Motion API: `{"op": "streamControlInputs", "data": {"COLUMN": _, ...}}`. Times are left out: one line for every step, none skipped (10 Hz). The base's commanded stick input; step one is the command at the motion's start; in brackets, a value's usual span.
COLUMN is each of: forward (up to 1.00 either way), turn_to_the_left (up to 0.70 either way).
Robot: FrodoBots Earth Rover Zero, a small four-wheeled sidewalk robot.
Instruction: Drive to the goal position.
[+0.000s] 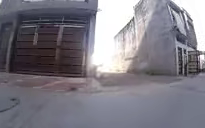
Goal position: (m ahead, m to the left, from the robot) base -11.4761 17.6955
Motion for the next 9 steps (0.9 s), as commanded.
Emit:
{"op": "streamControlInputs", "data": {"forward": 1.00, "turn_to_the_left": 0.27}}
{"op": "streamControlInputs", "data": {"forward": 1.00, "turn_to_the_left": 0.27}}
{"op": "streamControlInputs", "data": {"forward": 1.00, "turn_to_the_left": 0.27}}
{"op": "streamControlInputs", "data": {"forward": 1.00, "turn_to_the_left": 0.27}}
{"op": "streamControlInputs", "data": {"forward": 1.00, "turn_to_the_left": 0.27}}
{"op": "streamControlInputs", "data": {"forward": 1.00, "turn_to_the_left": 0.27}}
{"op": "streamControlInputs", "data": {"forward": 1.00, "turn_to_the_left": 0.27}}
{"op": "streamControlInputs", "data": {"forward": 1.00, "turn_to_the_left": 0.27}}
{"op": "streamControlInputs", "data": {"forward": 1.00, "turn_to_the_left": 0.27}}
